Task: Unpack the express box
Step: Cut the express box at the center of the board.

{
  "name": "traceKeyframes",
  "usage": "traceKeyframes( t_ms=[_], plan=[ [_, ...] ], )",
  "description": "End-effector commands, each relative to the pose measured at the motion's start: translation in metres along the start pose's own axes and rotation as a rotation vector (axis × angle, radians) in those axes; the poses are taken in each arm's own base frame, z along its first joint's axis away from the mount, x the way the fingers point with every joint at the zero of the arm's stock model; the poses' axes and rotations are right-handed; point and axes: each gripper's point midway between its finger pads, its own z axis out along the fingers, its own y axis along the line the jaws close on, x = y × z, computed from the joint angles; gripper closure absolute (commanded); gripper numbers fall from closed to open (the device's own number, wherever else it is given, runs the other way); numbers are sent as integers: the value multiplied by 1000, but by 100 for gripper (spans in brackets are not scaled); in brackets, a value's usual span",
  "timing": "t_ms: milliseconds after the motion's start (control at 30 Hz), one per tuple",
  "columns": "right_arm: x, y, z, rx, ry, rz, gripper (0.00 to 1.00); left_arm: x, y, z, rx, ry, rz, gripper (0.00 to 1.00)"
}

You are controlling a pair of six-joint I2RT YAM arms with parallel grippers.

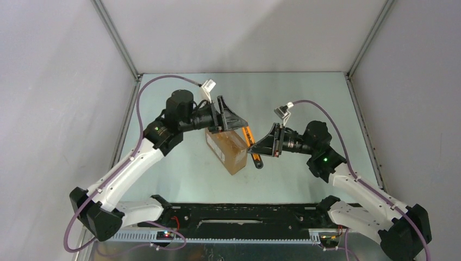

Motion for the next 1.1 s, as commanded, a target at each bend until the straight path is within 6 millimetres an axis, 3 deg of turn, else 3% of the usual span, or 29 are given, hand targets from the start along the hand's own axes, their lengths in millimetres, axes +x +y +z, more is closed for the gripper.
traceKeyframes(
  t_ms=[0,233,433,533,600,633,667,733,767,833,900,1067],
  plan=[
    [-10,33,1,-88,-11,-70,100,1,-21,5,148,-1,44,30],
    [-8,37,1,-100,-1,-79,100,1,-16,17,145,-4,2,55],
    [-1,38,-3,-88,18,-85,100,-6,-13,16,136,-57,-6,57],
    [-2,37,-5,-77,11,-79,100,-5,-14,17,147,-54,-12,74],
    [-4,36,-5,-73,-3,-72,100,-4,-14,17,147,-49,-18,97],
    [-7,35,-5,-66,-15,-64,100,-3,-13,17,141,-48,-20,100],
    [-10,33,-5,-52,-32,-51,97,-3,-11,17,135,-54,-22,100],
    [-15,29,-4,-32,-63,-33,78,-4,-10,16,126,-73,-30,100],
    [-18,26,-4,-21,-86,-22,75,-5,-9,15,122,-85,-40,100],
    [-24,23,-4,-15,-137,1,83,-7,-4,15,99,-108,-73,100],
    [-27,21,-4,-14,-162,19,100,-8,-1,15,93,-130,-103,100],
    [-33,20,-3,-24,-201,44,100,-4,-1,16,87,-129,-104,100]
  ],
)
